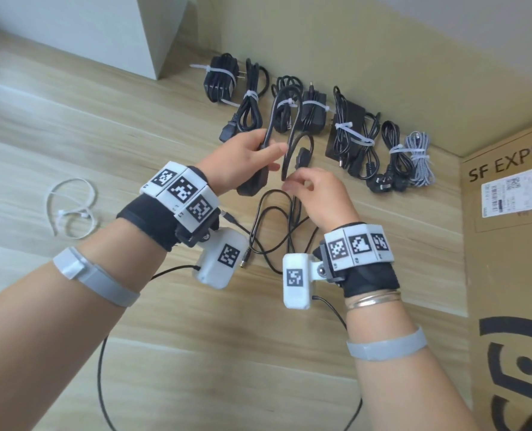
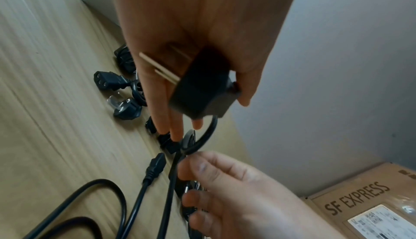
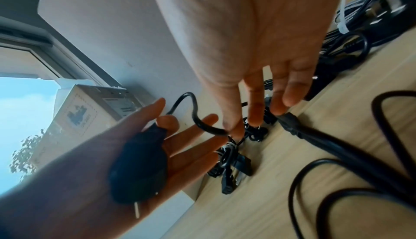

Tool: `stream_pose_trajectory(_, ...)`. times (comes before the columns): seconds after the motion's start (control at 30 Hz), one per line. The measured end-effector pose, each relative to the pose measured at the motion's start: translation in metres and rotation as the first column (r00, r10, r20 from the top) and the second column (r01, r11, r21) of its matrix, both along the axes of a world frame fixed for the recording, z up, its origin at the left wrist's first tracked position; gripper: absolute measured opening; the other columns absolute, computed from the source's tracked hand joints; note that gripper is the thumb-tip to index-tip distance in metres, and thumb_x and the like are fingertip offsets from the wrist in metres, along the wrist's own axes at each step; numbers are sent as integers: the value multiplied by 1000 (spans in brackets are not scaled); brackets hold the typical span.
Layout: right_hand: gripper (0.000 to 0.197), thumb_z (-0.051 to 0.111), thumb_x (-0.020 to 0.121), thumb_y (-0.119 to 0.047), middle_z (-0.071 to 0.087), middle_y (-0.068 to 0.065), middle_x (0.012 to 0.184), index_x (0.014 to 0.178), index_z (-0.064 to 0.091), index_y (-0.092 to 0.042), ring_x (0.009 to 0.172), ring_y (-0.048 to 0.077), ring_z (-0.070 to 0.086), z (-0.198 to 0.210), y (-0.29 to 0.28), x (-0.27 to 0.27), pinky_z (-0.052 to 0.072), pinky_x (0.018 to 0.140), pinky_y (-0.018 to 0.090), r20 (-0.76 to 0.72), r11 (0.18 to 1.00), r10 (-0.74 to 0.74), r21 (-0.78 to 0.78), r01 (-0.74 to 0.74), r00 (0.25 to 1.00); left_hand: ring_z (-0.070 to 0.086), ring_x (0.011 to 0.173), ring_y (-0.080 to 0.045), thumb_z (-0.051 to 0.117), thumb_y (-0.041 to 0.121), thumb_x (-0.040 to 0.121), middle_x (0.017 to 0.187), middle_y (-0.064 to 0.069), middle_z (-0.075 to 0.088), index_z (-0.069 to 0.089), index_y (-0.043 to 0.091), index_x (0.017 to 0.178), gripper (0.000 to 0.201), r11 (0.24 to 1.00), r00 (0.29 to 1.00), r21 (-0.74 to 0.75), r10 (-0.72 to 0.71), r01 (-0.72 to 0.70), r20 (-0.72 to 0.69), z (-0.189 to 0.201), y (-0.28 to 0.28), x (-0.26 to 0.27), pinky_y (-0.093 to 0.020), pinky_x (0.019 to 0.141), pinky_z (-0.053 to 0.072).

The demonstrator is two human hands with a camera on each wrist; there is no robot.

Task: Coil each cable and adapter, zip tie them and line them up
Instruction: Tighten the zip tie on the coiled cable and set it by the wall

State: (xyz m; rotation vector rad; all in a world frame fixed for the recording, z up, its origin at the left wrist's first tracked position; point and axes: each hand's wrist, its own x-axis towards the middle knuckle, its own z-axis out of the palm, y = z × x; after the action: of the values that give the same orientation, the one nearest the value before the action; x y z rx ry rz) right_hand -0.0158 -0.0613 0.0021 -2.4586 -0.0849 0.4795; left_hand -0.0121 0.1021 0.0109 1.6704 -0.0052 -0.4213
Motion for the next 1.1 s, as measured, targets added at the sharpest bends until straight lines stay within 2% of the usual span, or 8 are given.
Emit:
stream_pose_trajectory(0.2,51,67,84,-27,47,5,130,127,39,-16,115,18,46,-5,5,10,31,89,21,12,933,-349,92,347,937,68,81,-21,62,16,85,72,-2,70,40,16,69,27,988,999,-148,-45,44,-4,-2,6,-3,-35,66,49)
stream_pose_trajectory(0.3,47,62,88,-22,57,0,108,128,40,-13,109,20,54,-11,7,13,35,87,23,-92,933,-340,95,348,936,60,70,-25,65,15,84,51,5,59,41,18,71,28,997,1000,-78,15,-15,-4,-3,11,-2,-35,59,43)
stream_pose_trajectory(0.4,8,51,94,-21,67,-9,77,101,53,-21,81,12,61,-14,8,14,47,84,31,-43,930,-331,156,333,943,57,57,-19,62,20,87,48,6,56,44,16,89,19,999,1000,47,15,-15,11,-5,12,-2,-35,66,47)
stream_pose_trajectory(0.53,12,49,96,-20,66,-3,77,88,58,-15,51,1,55,5,9,14,52,60,19,77,941,-272,228,249,959,55,55,-9,60,33,87,62,2,56,57,16,107,27,980,1000,201,3,0,-15,-15,12,-2,-27,65,48)
stream_pose_trajectory(0.7,5,60,90,-14,62,4,84,84,59,-14,66,16,69,27,16,14,60,69,36,48,895,-248,393,210,967,62,89,-22,53,35,90,98,-10,67,61,9,111,34,968,983,174,-183,182,-11,-12,0,-2,-37,87,48)
stream_pose_trajectory(0.8,7,66,84,-12,69,10,84,80,63,-17,74,21,70,29,15,16,58,77,44,12,916,-172,371,155,985,65,76,-14,57,21,90,71,5,68,59,17,92,5,963,969,104,-245,248,-42,-11,-4,-2,-25,74,52)
stream_pose_trajectory(0.9,19,69,81,-10,70,-2,89,92,64,-25,85,14,67,20,4,18,54,88,41,-26,952,-100,287,103,995,56,45,-8,55,13,92,40,8,49,47,18,84,12,988,987,45,-147,150,-57,-14,-2,-2,-19,53,46)
stream_pose_trajectory(1.1,39,55,89,-10,55,-10,76,120,56,-33,70,8,54,-28,14,13,41,71,22,-181,1000,26,18,-23,983,56,50,-11,50,17,94,53,5,54,47,15,81,13,1000,998,4,-25,26,-54,-20,6,-1,-24,60,49)
